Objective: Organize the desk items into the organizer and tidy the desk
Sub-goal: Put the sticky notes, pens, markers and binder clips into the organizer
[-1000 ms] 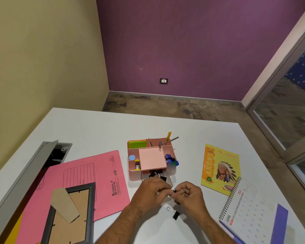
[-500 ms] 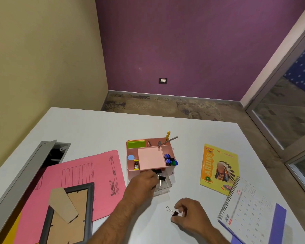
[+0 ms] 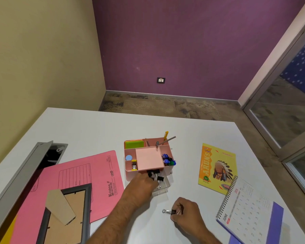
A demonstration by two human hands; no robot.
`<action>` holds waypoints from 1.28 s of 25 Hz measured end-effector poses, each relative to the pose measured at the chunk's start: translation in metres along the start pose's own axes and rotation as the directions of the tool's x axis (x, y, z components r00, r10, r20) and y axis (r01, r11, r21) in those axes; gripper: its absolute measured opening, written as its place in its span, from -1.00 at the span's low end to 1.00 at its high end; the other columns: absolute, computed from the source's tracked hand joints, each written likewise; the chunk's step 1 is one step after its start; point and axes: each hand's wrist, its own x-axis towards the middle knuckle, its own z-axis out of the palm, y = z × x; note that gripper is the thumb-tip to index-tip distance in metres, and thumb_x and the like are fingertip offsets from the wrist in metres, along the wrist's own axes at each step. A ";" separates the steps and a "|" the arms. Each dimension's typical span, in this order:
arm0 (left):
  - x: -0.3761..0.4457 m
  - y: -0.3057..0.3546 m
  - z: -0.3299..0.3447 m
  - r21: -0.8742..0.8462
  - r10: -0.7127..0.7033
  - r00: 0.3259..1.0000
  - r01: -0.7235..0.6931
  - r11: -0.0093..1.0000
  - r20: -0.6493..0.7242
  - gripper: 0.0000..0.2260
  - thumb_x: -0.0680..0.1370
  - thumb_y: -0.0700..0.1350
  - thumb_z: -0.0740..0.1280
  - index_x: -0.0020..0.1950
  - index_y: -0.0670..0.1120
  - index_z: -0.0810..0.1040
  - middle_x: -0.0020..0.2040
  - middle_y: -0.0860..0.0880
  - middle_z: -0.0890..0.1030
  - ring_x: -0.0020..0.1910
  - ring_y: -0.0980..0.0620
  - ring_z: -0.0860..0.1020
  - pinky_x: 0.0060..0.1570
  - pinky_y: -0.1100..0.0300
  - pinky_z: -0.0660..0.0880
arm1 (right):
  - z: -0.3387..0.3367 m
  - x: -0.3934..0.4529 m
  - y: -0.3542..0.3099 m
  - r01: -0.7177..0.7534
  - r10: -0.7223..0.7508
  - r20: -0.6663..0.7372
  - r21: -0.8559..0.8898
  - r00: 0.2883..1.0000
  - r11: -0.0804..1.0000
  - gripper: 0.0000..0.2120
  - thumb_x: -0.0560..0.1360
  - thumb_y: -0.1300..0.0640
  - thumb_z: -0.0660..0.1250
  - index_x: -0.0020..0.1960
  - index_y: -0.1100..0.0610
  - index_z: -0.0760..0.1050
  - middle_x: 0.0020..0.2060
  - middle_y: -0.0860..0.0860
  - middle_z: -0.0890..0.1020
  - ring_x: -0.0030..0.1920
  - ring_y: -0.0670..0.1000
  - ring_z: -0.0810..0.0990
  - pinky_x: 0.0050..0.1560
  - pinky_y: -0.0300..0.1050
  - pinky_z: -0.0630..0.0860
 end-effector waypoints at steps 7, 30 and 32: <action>-0.003 0.017 -0.015 -0.682 -0.248 0.968 0.153 0.715 -0.043 -0.78 0.39 0.08 0.49 -0.06 -0.01 0.71 -0.25 0.26 0.59 -0.25 0.27 0.56 -0.21 0.40 0.48 | -0.005 0.004 -0.035 0.008 0.051 -0.097 0.527 0.994 0.850 -0.76 0.21 0.49 0.55 -0.22 0.30 0.56 -0.50 0.02 0.59 -0.49 -0.09 0.50 -0.32 -0.09 0.54; 0.015 0.003 -0.008 0.179 0.017 0.999 -0.011 0.984 -0.031 -0.75 0.08 -0.22 0.60 -0.37 -0.03 0.61 -0.43 0.04 0.58 -0.43 0.01 0.54 -0.50 0.22 0.49 | 0.037 0.006 0.040 0.071 -0.105 -0.020 -0.616 0.994 0.784 -0.44 0.55 -0.22 -0.08 0.32 0.01 0.49 0.38 0.10 0.47 0.41 0.14 0.33 0.42 -0.05 -0.14; 0.017 0.007 -0.004 0.215 0.035 0.999 -0.035 0.976 0.001 -0.76 0.09 -0.18 0.63 -0.35 -0.04 0.65 -0.41 0.03 0.59 -0.40 0.00 0.53 -0.47 0.20 0.50 | 0.036 0.007 0.040 0.053 -0.067 0.002 -0.632 0.998 0.773 -0.48 0.52 -0.22 0.02 0.31 -0.01 0.50 0.37 0.08 0.48 0.36 0.15 0.46 0.42 -0.05 -0.15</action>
